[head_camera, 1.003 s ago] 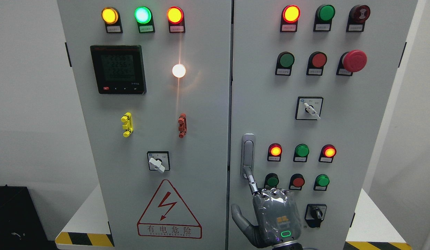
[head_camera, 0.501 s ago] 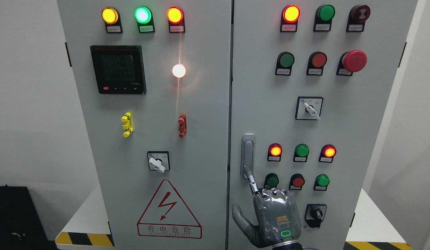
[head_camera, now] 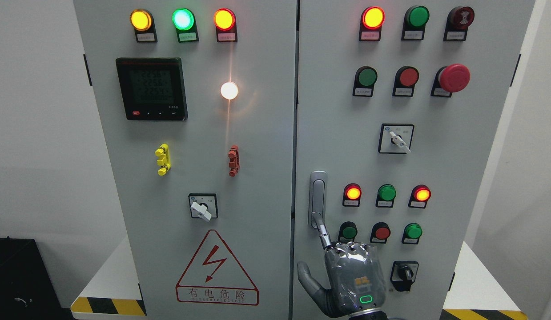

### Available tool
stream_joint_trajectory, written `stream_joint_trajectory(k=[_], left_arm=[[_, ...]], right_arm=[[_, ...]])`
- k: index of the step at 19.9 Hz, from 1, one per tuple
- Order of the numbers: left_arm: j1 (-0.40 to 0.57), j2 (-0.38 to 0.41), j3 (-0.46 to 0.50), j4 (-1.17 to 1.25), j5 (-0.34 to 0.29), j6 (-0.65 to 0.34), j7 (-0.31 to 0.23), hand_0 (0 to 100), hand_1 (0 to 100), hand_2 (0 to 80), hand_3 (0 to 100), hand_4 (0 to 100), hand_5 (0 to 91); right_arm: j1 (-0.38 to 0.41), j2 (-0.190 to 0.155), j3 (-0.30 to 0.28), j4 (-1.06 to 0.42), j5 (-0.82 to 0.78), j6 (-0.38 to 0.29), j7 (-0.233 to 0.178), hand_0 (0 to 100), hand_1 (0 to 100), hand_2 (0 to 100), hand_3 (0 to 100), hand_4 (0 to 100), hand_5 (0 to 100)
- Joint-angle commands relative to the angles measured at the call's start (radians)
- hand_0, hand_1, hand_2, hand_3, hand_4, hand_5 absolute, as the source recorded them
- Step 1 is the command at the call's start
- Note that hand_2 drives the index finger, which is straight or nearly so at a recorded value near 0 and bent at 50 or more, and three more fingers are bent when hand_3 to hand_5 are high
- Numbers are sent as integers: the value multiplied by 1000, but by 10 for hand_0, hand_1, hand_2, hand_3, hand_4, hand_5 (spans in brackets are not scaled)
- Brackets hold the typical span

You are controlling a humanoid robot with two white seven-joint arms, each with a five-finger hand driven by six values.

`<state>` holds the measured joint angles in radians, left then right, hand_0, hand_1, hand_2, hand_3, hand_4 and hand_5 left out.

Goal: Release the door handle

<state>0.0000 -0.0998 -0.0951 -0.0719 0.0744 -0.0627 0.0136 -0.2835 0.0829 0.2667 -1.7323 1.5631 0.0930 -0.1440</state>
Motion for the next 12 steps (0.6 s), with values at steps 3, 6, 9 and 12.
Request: stream_joint_trajectory(k=[3, 6, 9, 12], left_arm=[[17, 0, 0, 0, 1, 0, 0, 120, 556, 0, 0, 0, 0], [17, 0, 0, 0, 1, 0, 0, 120, 556, 0, 0, 0, 0], [17, 0, 0, 0, -1, 0, 0, 120, 556, 0, 0, 0, 0], [17, 0, 0, 1, 1, 0, 0, 120, 556, 0, 0, 0, 0]], right_arm=[[1, 2, -1, 8, 0, 2, 1, 418, 204, 92, 1000, 1000, 1000], [1, 0, -1, 8, 0, 2, 1, 419, 204, 92, 1000, 1000, 1000], [1, 0, -1, 8, 0, 5, 1, 419, 204, 92, 1000, 1000, 1000], [1, 0, -1, 8, 0, 8, 3, 420, 204, 93, 1000, 1000, 1000]])
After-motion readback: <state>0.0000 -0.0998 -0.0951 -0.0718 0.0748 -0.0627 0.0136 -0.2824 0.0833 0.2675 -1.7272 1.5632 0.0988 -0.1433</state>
